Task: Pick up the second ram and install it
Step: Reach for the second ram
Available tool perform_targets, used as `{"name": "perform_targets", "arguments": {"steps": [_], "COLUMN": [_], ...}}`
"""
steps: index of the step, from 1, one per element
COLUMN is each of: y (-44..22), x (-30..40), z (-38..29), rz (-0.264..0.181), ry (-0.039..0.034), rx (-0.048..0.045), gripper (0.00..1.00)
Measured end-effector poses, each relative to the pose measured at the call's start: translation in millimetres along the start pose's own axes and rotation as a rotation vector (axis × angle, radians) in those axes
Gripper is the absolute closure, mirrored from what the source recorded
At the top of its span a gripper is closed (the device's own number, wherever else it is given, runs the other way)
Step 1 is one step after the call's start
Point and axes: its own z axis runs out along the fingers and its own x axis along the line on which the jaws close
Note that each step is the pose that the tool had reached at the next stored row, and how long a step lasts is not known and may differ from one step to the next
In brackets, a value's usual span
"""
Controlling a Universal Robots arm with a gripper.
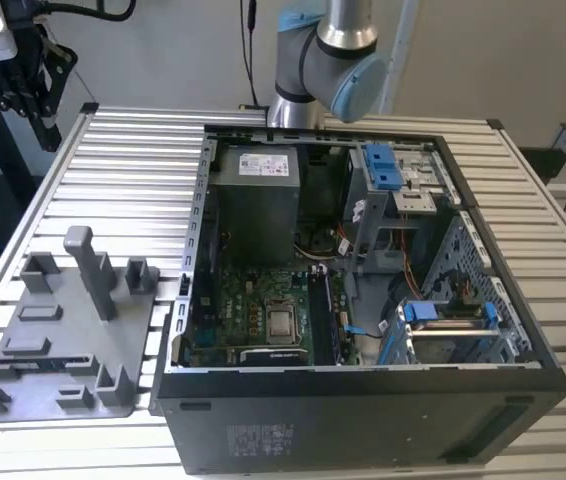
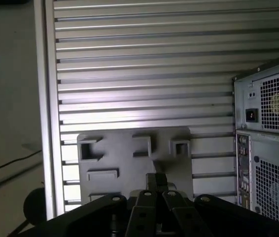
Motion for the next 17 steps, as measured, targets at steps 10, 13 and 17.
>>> {"name": "perform_targets", "arguments": {"steps": [10, 13, 17], "y": [-2.5, -3.2, -3.6], "x": [37.1, 47.0, 53.4], "z": [-0.7, -0.9, -1.0], "rz": [0.0, 0.0, 0.0], "ry": [0.0, 0.0, 0.0], "rx": [0.0, 0.0, 0.0], "gripper": [0.89, 0.89, 0.89]}}
